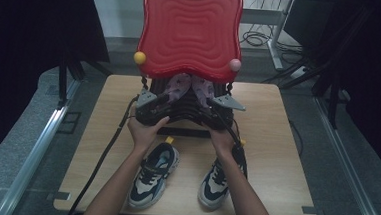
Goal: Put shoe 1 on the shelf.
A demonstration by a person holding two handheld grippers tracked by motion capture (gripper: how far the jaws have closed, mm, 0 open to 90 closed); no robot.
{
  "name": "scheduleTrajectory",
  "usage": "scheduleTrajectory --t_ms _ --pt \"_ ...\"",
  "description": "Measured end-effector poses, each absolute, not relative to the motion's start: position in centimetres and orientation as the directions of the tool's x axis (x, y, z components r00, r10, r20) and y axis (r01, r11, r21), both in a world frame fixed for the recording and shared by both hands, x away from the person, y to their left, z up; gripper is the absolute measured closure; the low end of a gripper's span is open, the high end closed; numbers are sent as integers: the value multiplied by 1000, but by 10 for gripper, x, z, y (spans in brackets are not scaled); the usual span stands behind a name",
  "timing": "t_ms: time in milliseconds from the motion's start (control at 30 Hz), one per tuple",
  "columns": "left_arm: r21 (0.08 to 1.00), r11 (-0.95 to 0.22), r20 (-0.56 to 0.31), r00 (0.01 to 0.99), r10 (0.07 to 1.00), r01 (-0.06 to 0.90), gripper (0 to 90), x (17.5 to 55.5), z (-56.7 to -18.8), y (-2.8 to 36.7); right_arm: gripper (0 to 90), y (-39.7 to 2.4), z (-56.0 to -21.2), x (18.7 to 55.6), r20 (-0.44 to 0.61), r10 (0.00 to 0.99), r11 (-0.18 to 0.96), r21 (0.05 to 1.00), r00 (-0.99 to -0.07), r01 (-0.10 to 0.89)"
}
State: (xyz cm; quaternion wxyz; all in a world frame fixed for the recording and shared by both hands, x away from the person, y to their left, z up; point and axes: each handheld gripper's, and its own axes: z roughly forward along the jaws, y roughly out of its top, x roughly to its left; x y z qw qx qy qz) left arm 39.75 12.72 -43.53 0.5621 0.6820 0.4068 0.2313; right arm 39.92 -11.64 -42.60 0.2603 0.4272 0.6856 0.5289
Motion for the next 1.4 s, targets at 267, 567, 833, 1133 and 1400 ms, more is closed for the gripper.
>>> scheduleTrajectory --t_ms 267,567,833,1133,1400 --pt "949 -33 -157 561 813 313 531 387 -426 134 509 -122 -417 391 120 836 71 944 -535 324" --pt "955 -40 -139 565 814 293 515 374 -418 144 499 -128 -410 380 125 820 70 946 -559 315" --pt "961 -61 -114 586 802 271 544 358 -419 158 486 -140 -408 363 103 793 102 949 -600 298" --pt "939 -112 -130 634 763 327 577 336 -424 171 475 -156 -412 339 68 768 138 953 -636 269" --pt "927 -128 -153 666 730 354 587 312 -435 175 454 -169 -420 320 66 723 154 955 -688 253"
